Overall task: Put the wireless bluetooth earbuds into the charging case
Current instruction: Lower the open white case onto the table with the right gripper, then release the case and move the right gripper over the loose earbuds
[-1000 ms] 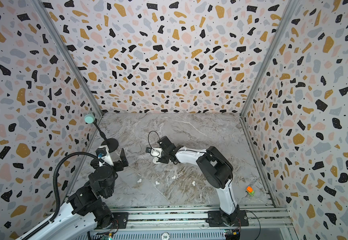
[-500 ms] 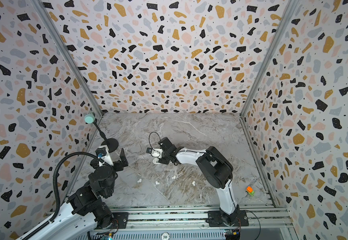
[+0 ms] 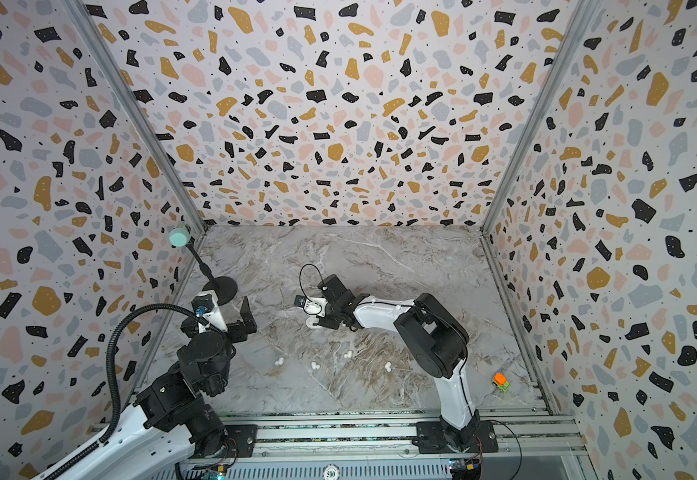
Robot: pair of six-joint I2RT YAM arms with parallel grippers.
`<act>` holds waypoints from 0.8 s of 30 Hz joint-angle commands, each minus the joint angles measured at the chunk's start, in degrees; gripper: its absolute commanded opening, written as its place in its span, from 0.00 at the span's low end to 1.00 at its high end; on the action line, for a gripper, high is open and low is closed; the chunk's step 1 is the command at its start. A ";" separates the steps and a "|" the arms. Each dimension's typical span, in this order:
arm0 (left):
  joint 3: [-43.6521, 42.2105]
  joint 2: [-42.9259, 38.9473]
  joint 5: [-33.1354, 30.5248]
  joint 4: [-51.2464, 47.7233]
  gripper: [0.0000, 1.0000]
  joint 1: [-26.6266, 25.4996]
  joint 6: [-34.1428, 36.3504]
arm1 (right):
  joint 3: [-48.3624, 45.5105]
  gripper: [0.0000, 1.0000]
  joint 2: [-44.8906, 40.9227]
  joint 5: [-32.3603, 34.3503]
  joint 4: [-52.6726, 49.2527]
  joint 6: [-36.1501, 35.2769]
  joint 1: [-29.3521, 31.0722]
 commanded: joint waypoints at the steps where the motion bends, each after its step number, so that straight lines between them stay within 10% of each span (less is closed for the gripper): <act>1: 0.64 -0.23 0.06 1.54 1.00 0.34 0.40 | -0.64 0.20 -3.72 -0.26 -0.29 1.06 -0.49; 24: 0.82 -0.39 0.98 1.54 1.00 0.51 0.51 | -6.48 0.26 -17.19 0.02 0.13 4.10 0.50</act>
